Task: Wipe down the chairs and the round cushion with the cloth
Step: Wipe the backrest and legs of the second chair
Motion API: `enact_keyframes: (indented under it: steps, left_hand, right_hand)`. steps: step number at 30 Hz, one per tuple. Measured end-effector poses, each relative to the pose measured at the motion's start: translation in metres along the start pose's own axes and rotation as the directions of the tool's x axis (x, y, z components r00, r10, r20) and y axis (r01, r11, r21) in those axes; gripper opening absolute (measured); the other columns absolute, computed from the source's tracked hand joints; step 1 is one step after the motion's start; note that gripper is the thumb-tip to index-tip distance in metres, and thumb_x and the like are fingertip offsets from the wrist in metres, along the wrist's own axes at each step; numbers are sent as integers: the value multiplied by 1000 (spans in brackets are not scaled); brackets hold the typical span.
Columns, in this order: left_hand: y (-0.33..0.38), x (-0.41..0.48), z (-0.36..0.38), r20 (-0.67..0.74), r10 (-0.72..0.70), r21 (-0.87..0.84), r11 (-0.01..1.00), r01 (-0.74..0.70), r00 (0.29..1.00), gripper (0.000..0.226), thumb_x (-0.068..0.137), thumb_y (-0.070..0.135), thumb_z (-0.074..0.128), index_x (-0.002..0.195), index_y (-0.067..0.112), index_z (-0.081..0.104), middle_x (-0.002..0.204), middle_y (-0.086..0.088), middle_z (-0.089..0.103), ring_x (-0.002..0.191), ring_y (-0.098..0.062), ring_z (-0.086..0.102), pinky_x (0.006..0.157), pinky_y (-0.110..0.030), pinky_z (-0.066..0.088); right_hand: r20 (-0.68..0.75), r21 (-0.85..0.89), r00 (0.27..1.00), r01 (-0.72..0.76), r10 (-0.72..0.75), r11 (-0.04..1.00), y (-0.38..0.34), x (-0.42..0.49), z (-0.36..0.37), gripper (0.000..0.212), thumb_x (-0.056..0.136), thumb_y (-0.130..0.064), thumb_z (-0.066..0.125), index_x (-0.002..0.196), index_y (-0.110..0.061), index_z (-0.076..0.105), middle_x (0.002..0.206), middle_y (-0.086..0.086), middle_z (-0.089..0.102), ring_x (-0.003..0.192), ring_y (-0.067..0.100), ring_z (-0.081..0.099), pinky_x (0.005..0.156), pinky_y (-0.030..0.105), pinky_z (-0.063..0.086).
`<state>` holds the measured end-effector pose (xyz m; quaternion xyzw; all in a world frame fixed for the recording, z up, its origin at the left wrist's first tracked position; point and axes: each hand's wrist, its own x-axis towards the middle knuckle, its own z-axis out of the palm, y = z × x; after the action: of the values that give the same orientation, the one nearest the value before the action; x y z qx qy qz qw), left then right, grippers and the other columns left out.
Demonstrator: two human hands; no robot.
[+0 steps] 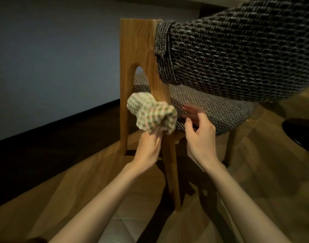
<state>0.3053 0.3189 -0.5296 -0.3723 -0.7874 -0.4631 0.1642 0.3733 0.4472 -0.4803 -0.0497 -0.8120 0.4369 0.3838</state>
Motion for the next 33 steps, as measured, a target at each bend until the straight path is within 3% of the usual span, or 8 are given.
enact_keyframes:
  steps: [5, 7, 9, 14, 21, 25, 29, 33]
  left_hand:
    - [-21, -47, 22, 269, 84, 113, 987, -118, 960, 48, 97, 9, 48, 144, 16, 37, 151, 0, 29, 143, -15, 21, 116, -27, 21]
    - [-21, -48, 20, 277, 60, 102, 991, -92, 959, 49, 96, 5, 49, 143, 13, 39, 151, -3, 30, 142, -14, 19, 114, -19, 17]
    - [-17, -43, 14, 277, 24, 106, 993, -55, 961, 48, 93, 3, 52, 139, 14, 44, 146, -5, 39, 136, -16, 28, 106, -15, 21]
    - [-16, -26, -7, 279, 24, 258, 961, -99, 960, 25, 90, 18, 59, 115, 20, 64, 116, -3, 64, 106, -22, 59, 79, -40, 52]
    - [-22, -32, -10, 283, 120, 188, 966, -178, 951, 26, 86, 17, 68, 112, 17, 68, 111, -4, 66, 108, -20, 59, 82, -38, 52]
    - [-19, -39, -11, 273, 121, 23, 991, -132, 954, 26, 84, 18, 70, 110, 21, 68, 99, 4, 71, 90, 3, 60, 74, -14, 49]
    - [-15, -43, -12, 92, 136, 90, 985, -145, 986, 26, 83, 33, 68, 105, 20, 70, 134, -9, 45, 130, -21, 38, 111, -31, 34]
    - [-2, -35, -15, -32, 292, 125, 950, -286, 956, 31, 82, 42, 68, 93, 14, 73, 143, -9, 21, 142, -22, 16, 115, -37, 28]
  right_hand:
    - [76, -10, 986, 150, -149, 989, -3, -18, 3, 26, 92, -17, 58, 118, -15, 62, 114, -3, 62, 105, 12, 56, 90, 32, 48]
    - [193, -81, 962, 213, -194, 974, -2, -23, 1, 34, 86, -28, 67, 118, -15, 63, 115, -1, 58, 108, 14, 51, 90, 27, 44]
    - [287, -142, 944, 213, -166, 967, 1, -23, -3, 40, 79, -33, 75, 115, -18, 65, 111, -1, 54, 106, 14, 48, 88, 22, 39]
    - [410, -332, 905, 259, -108, 907, 8, -14, -8, 17, 82, -28, 72, 97, -21, 70, 96, -8, 56, 95, 9, 46, 80, 14, 36]
    - [346, -444, 925, 307, -155, 842, -2, -13, 3, 23, 82, -44, 67, 102, -35, 60, 86, -16, 60, 86, 6, 53, 68, 28, 44]
    - [289, -467, 943, 288, -164, 836, -3, -7, 3, 8, 87, -37, 64, 90, -32, 70, 83, -14, 60, 81, 7, 57, 63, 28, 44]
    - [113, -383, 990, 124, -87, 915, -1, -2, -10, 6, 85, -30, 65, 88, -30, 70, 69, -14, 63, 65, 4, 59, 64, 29, 51]
    - [85, -356, 996, 39, -9, 934, -1, 1, -16, 3, 79, -25, 69, 80, -26, 71, 58, -13, 62, 61, 2, 61, 70, 29, 54]
